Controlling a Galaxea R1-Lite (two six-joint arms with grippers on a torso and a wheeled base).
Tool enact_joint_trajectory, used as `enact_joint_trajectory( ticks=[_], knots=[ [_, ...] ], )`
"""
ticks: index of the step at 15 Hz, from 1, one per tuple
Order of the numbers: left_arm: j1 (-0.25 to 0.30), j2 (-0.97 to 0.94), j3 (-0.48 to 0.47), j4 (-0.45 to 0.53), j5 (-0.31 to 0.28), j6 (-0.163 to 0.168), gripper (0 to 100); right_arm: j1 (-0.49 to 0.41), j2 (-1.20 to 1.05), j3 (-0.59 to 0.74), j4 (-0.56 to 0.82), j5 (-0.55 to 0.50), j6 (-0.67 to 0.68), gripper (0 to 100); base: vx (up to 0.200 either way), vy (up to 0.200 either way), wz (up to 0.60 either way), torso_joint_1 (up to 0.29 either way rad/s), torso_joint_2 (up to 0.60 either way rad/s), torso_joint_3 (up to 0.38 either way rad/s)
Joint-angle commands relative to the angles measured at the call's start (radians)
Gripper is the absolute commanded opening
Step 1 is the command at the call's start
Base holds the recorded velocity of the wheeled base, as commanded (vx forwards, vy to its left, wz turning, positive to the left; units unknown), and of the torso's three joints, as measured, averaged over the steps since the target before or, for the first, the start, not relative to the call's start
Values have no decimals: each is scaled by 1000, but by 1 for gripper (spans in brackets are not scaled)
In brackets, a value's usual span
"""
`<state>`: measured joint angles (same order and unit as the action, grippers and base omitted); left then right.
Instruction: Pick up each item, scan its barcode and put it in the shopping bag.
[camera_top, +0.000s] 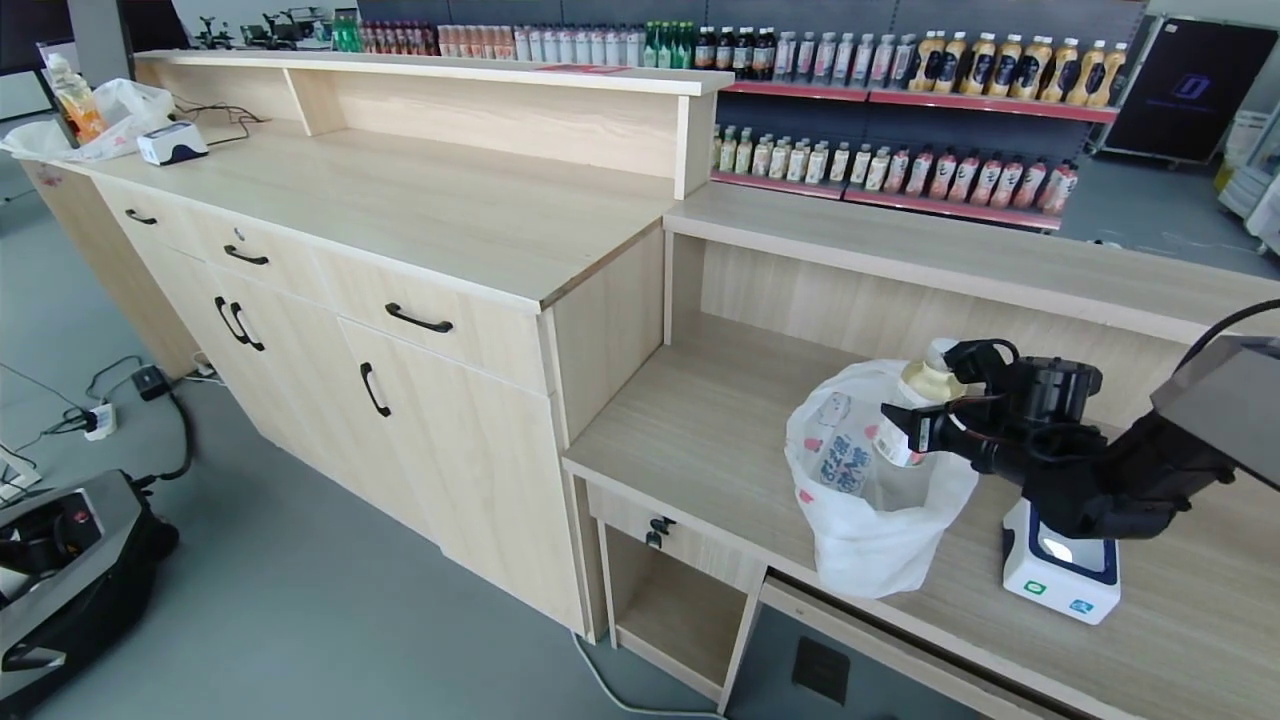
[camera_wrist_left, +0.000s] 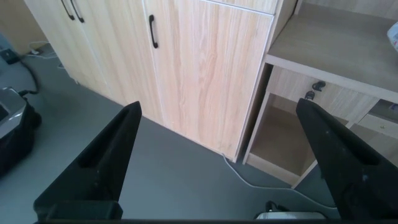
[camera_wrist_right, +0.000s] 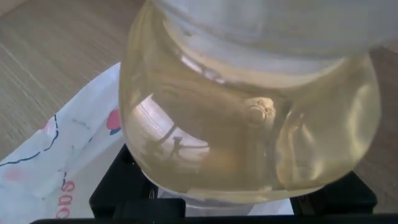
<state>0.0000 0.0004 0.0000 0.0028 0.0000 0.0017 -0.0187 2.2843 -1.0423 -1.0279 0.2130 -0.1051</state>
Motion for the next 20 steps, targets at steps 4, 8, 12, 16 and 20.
enact_joint_trajectory(
  ticks=[4,8,12,16,20],
  knots=[
    [0,0,0,0,0,-2,100,37,166,-179,0,2,-16,0,0,0,0,0,0,0],
    [0,0,0,0,0,0,100,43,213,-206,-11,3,-81,0,0,0,0,0,0,0],
    [0,0,0,0,0,0,100,51,228,-200,-18,3,-81,0,0,0,0,0,0,0],
    [0,0,0,0,0,0,100,52,228,-196,-18,2,-81,100,0,0,0,0,0,0],
    [0,0,0,0,0,0,100,49,46,-122,-38,-1,-82,100,0,0,0,0,0,0]
  ],
)
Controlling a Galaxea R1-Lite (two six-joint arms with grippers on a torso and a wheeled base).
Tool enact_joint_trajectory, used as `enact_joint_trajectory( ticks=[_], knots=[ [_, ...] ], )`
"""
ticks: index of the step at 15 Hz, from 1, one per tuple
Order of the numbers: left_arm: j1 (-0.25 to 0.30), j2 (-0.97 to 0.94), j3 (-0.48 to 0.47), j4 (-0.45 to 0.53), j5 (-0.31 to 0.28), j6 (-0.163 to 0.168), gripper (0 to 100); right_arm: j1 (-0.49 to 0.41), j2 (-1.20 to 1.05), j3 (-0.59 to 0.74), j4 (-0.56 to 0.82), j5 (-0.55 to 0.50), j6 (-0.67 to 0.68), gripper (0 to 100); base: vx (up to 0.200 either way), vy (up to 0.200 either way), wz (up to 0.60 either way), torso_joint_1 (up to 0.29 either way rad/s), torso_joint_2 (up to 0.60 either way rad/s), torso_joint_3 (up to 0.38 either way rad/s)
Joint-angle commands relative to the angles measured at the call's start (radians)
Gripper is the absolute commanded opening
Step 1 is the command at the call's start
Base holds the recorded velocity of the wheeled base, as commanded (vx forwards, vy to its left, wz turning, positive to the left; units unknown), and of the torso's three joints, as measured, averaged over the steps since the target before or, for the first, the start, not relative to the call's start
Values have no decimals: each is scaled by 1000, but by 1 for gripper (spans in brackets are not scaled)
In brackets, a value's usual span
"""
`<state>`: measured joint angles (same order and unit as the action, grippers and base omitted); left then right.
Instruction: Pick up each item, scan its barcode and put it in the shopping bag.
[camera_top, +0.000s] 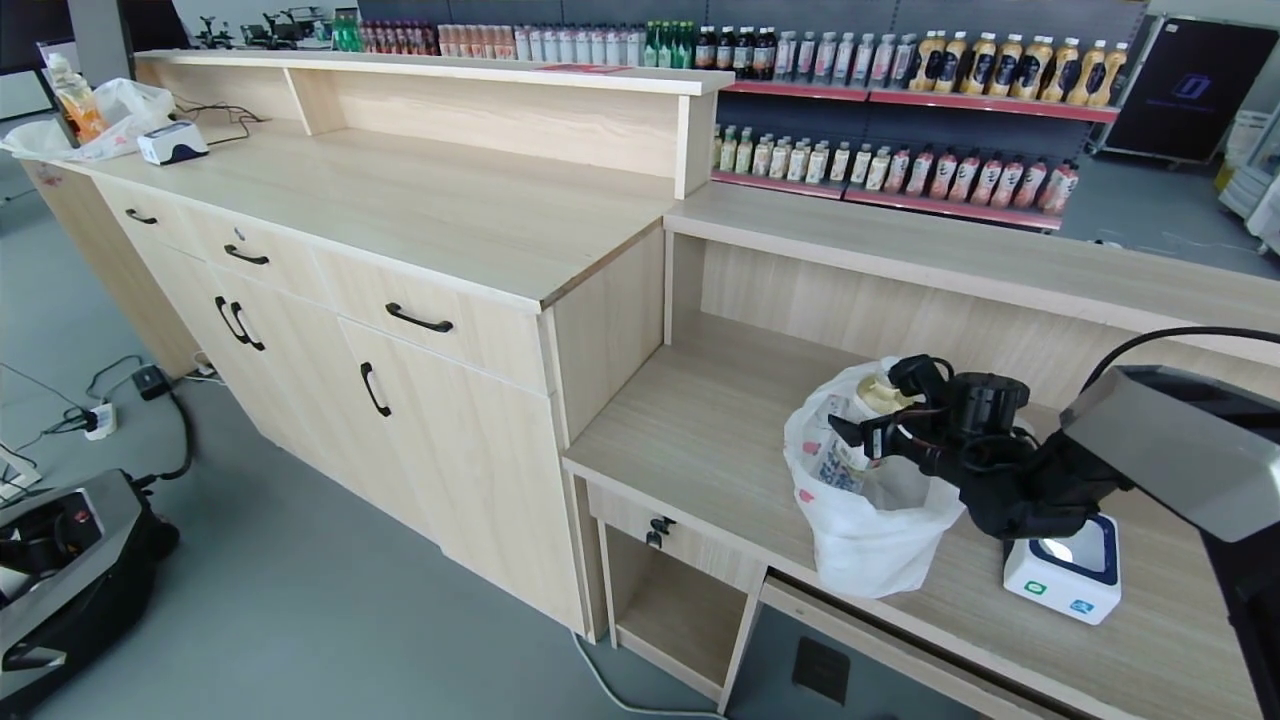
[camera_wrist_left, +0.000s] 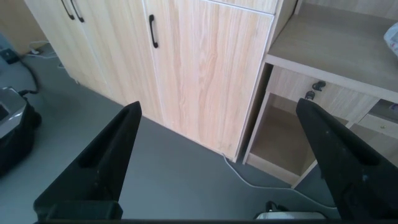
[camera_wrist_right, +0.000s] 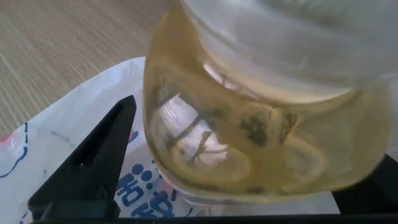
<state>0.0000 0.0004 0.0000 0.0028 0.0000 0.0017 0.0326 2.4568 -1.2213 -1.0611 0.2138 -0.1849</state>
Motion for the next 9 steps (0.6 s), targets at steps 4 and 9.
enact_joint_trajectory(
  ticks=[4,9],
  knots=[
    [0,0,0,0,0,-2,100,-128,-665,486,29,1,-171,100,0,0,0,0,0,0],
    [0,0,0,0,0,0,100,-522,-940,629,240,-154,-315,100,0,0,-360,-53,89,45]
  ],
)
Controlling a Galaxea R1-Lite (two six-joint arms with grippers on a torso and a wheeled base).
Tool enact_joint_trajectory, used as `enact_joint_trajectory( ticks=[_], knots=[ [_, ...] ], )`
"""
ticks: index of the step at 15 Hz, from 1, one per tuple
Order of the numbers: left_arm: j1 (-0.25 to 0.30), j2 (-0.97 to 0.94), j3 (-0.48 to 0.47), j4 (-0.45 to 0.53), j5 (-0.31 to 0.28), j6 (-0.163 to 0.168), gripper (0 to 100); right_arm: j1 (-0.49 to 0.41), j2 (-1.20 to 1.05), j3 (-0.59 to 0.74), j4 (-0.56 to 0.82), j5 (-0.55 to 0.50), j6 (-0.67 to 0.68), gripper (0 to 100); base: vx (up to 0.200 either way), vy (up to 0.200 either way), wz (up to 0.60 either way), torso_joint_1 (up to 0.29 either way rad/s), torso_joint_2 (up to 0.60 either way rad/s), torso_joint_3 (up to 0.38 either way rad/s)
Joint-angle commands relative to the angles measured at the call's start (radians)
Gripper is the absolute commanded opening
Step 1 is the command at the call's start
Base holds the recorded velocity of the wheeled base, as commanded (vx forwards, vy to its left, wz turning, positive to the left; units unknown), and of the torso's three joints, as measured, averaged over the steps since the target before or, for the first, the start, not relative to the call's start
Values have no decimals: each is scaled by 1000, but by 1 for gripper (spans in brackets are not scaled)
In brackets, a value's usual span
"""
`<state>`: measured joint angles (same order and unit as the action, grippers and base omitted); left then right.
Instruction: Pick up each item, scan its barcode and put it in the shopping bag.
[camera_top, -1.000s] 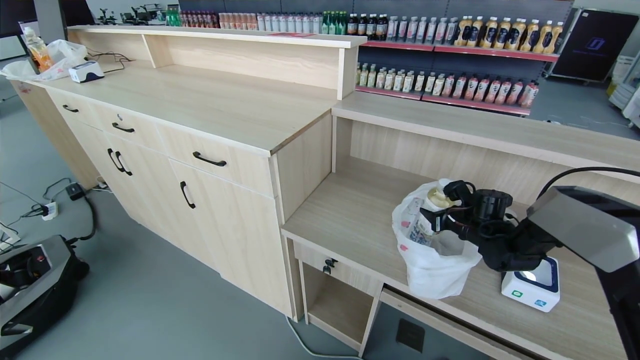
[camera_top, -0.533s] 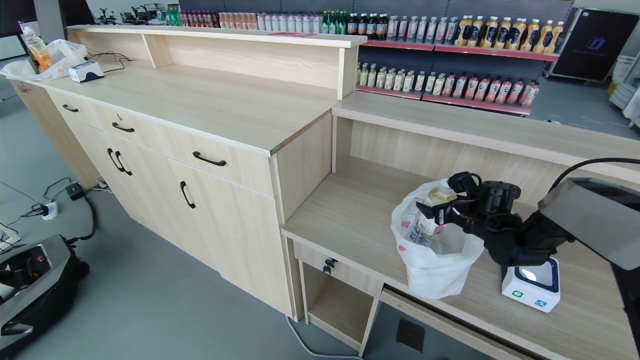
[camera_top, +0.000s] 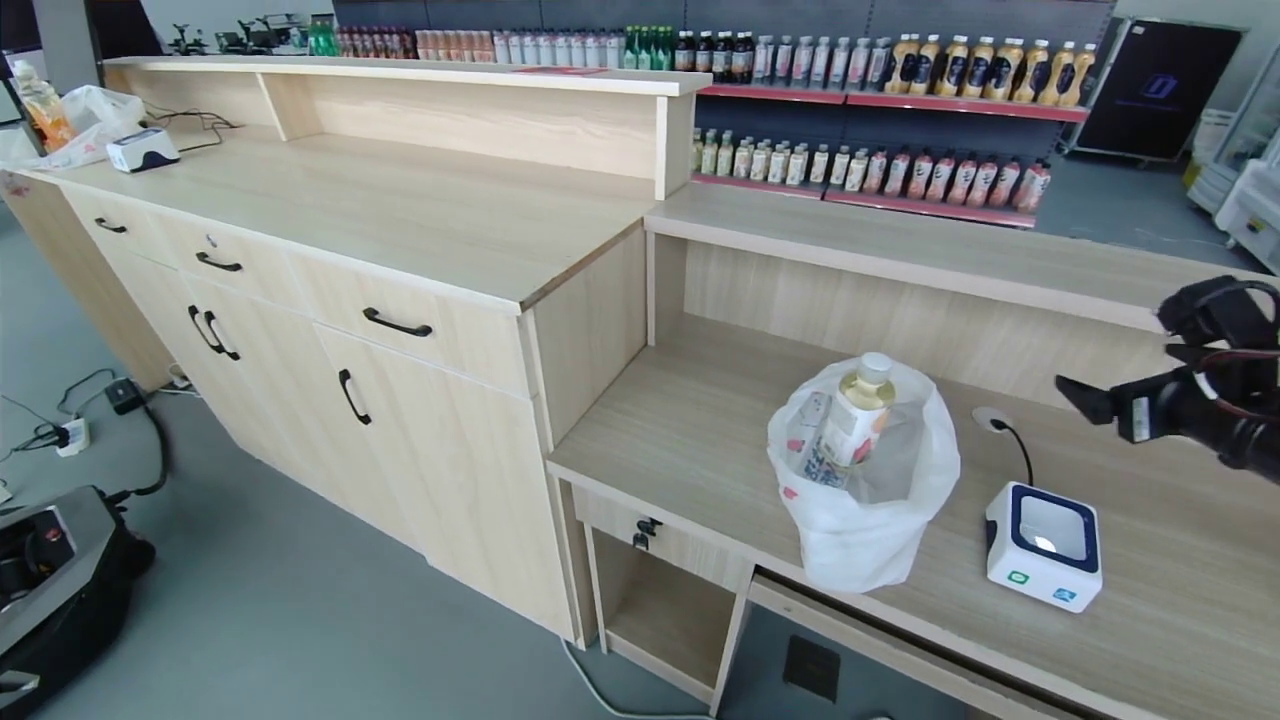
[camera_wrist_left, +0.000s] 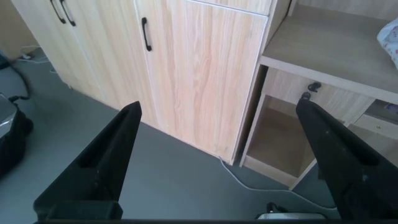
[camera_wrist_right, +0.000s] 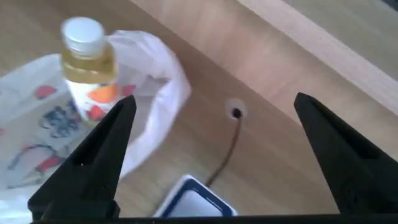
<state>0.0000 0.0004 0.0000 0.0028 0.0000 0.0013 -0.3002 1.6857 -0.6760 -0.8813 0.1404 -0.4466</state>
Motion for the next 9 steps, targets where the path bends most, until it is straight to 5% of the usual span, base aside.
enact_joint_trajectory(
  ticks=[1,4,7,9],
  knots=[
    [0,0,0,0,0,0,100,-244,-156,79,99,-171,-27,100,0,0,-600,-178,339,154],
    [0,0,0,0,0,0,100,-359,-31,22,278,-590,14,100,0,0,-600,-194,372,160],
    [0,0,0,0,0,0,100,-398,130,-109,263,-536,66,100,0,0,0,-178,326,142],
    [0,0,0,0,0,0,100,-399,204,-178,275,-311,46,100,0,0,0,-49,105,36]
  ],
)
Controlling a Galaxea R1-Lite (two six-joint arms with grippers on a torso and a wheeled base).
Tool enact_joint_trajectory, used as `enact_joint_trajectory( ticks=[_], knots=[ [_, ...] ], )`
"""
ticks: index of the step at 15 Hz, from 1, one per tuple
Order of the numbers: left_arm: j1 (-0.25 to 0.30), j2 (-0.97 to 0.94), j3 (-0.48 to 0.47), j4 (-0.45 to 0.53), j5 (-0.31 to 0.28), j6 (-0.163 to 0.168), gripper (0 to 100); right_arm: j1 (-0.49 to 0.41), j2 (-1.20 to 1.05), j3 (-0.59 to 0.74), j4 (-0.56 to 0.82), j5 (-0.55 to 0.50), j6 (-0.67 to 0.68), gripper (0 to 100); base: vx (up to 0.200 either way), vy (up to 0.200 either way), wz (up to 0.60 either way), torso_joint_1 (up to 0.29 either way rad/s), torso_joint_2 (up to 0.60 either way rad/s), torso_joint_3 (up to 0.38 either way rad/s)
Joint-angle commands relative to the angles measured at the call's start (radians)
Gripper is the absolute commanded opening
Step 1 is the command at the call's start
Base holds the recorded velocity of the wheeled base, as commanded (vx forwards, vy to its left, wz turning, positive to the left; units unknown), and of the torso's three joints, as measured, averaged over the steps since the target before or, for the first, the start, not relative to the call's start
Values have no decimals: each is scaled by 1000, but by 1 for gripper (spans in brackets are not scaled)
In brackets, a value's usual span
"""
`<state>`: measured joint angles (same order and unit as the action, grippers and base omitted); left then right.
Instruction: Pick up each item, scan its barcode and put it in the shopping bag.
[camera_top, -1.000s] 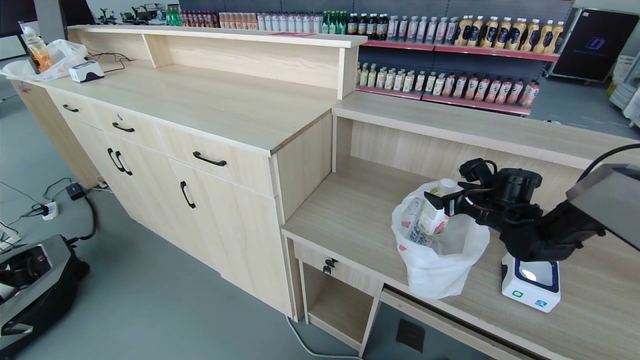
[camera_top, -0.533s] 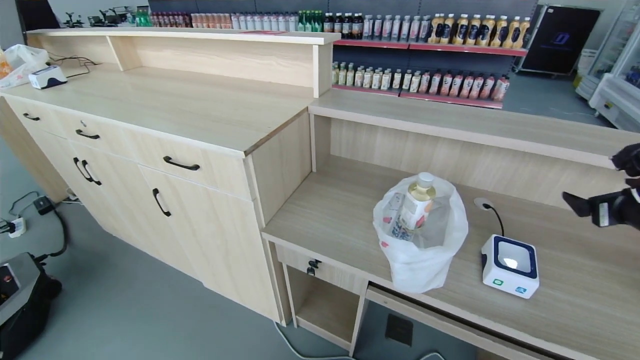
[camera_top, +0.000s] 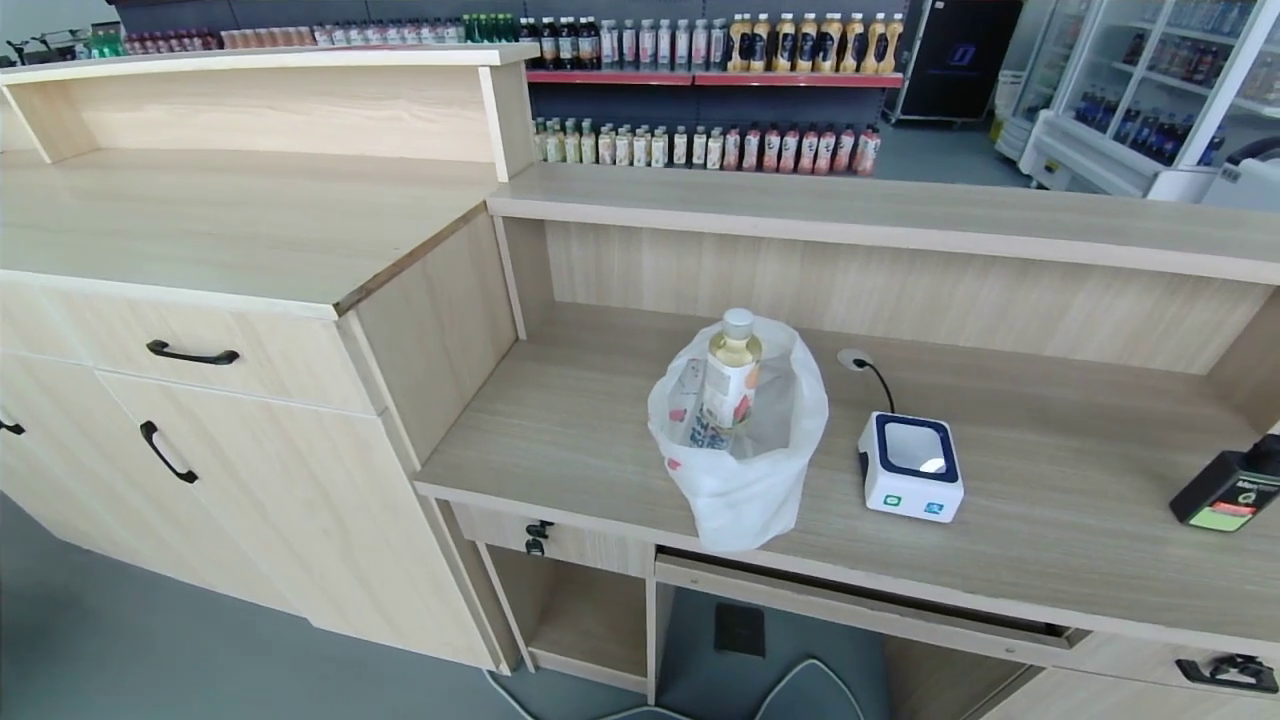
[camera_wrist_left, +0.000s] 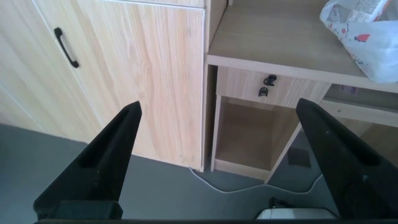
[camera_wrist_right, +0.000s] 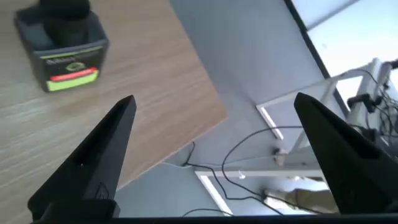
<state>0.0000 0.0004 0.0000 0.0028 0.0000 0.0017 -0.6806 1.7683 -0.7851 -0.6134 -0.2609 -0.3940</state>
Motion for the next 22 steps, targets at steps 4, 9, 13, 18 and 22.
enact_joint_trajectory(
  ticks=[4,9,13,18,22],
  knots=[
    [0,0,0,0,0,0,100,-48,198,-167,83,353,-325,100,0,0,0,0,0,0],
    [0,0,0,0,0,0,100,-51,258,-187,83,437,-397,100,0,0,0,0,0,0],
    [0,0,0,0,0,0,100,-53,292,-272,84,456,-394,100,0,0,0,0,0,0],
    [0,0,0,0,0,0,100,-59,336,-290,87,514,-393,100,0,0,0,0,0,0],
    [0,0,0,-1,0,-2,100,-43,379,-322,83,545,-394,100,0,0,0,0,0,0]
  ],
)
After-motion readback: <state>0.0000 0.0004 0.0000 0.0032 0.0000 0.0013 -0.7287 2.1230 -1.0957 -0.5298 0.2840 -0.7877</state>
